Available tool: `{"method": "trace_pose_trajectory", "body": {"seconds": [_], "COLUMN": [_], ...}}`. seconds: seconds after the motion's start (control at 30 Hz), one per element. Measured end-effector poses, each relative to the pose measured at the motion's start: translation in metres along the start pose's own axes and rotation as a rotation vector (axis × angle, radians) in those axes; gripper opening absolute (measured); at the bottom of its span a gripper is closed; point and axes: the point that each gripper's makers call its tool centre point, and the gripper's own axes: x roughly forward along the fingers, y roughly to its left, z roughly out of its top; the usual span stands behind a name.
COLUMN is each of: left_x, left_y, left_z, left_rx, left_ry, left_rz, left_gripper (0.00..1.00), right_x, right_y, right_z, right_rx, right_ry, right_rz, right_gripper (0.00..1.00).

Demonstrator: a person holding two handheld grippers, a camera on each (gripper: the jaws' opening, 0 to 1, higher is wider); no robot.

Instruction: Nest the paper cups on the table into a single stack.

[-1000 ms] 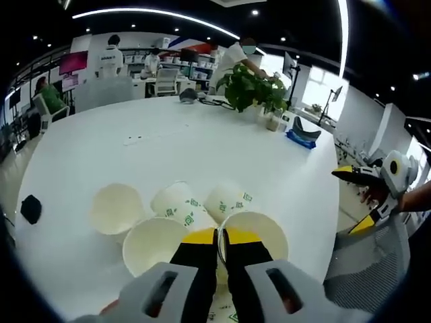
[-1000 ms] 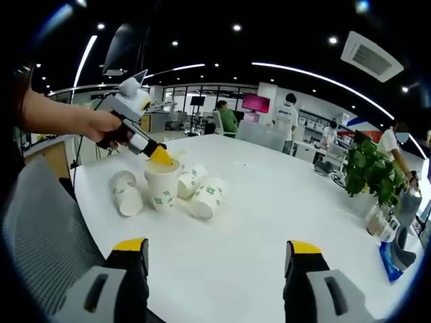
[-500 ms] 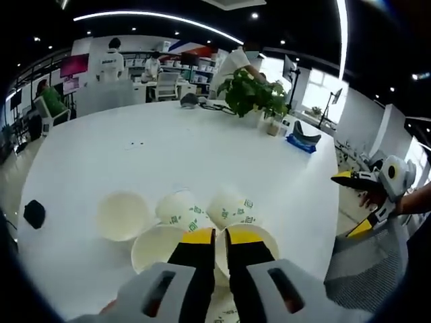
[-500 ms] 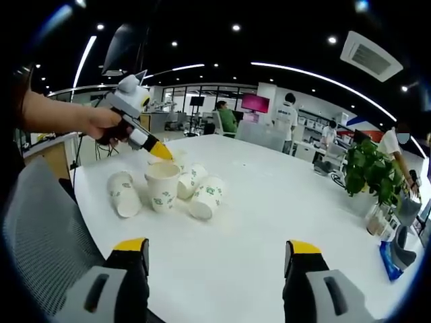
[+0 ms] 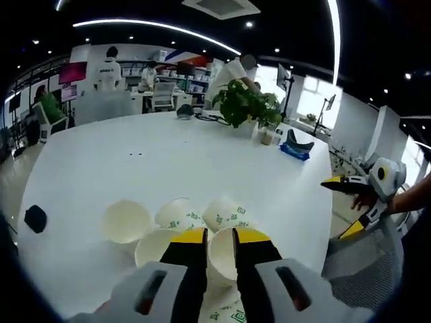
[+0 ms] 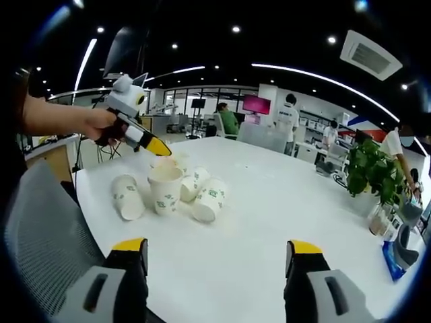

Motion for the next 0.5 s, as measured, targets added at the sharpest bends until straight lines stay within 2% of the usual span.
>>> {"method": "trace_pose_trajectory", "body": {"seconds": [0.23, 0.5], "left_x": [-0.011, -0.028], "left_y": [-0.004, -0.003], "left_z": [0.005, 0.002], "left_rx": [0.032, 0.058], "left_ry": [-0.045, -0.068], "left_rz": [-0.016, -0.008], "left_gripper": [0.19, 0.28], "right_x": [0.001, 0.001], "right_y": [0.003, 0.004], "right_z": [0.001, 0.002], "right_rx": [0.004, 0.010], "right_ry": [-0.008, -0.012], "right_rz": [0.016, 0.025], "right_gripper": [0.88, 0.88]}}
